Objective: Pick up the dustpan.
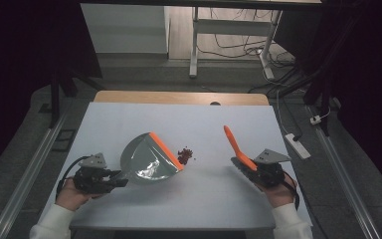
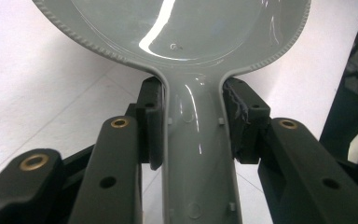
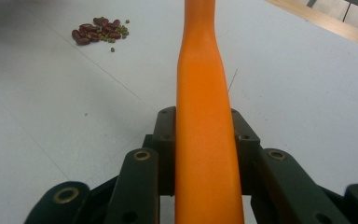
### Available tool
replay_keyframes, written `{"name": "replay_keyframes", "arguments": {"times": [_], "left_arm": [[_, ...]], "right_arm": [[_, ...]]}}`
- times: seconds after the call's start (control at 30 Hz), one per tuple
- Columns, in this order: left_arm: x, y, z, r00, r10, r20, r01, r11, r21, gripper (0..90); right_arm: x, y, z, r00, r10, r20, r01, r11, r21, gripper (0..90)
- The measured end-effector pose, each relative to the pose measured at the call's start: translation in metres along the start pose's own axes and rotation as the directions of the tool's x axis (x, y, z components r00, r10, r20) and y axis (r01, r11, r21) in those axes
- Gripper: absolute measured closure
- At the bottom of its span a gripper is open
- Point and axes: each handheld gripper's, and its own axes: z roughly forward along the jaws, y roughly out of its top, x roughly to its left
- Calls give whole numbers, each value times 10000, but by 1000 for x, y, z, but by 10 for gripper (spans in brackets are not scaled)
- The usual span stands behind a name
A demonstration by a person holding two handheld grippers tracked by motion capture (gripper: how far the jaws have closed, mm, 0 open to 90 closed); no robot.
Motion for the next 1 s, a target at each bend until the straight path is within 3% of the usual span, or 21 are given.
{"name": "replay_keyframes", "arguments": {"times": [0.2, 0.67, 1.0], "left_arm": [[-4, 1, 6, 9990, 277, 355, -287, 9992, 277, 616], [-5, 0, 10, 9996, 257, 118, -265, 9972, 699, 615], [-6, 0, 11, 9995, 248, 218, -265, 9965, 790, 615]], "right_arm": [[0, 0, 0, 10000, -24, 0, 24, 10000, 3, 699], [2, 2, 1, 10000, -83, -32, 83, 9999, -91, 699], [5, 8, 1, 9999, -97, -101, 93, 9993, -364, 699]]}}
